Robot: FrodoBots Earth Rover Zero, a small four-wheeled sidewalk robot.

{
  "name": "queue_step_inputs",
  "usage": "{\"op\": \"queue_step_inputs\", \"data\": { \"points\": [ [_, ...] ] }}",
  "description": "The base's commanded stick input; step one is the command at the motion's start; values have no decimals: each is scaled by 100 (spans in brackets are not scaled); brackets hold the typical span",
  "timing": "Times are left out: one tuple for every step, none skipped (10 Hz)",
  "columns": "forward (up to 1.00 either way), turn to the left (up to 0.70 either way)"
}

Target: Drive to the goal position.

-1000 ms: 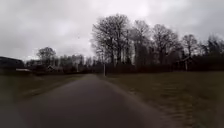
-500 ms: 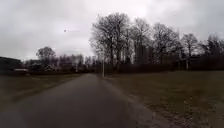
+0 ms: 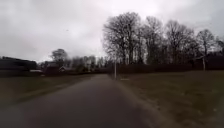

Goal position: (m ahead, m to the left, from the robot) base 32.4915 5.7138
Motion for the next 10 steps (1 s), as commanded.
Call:
{"op": "queue_step_inputs", "data": {
  "points": [
    [100, 0],
    [100, 0],
    [100, 0],
    [100, 0],
    [100, 0],
    [100, 0],
    [100, 0],
    [100, 0],
    [100, 0],
    [100, 0]
  ]
}}
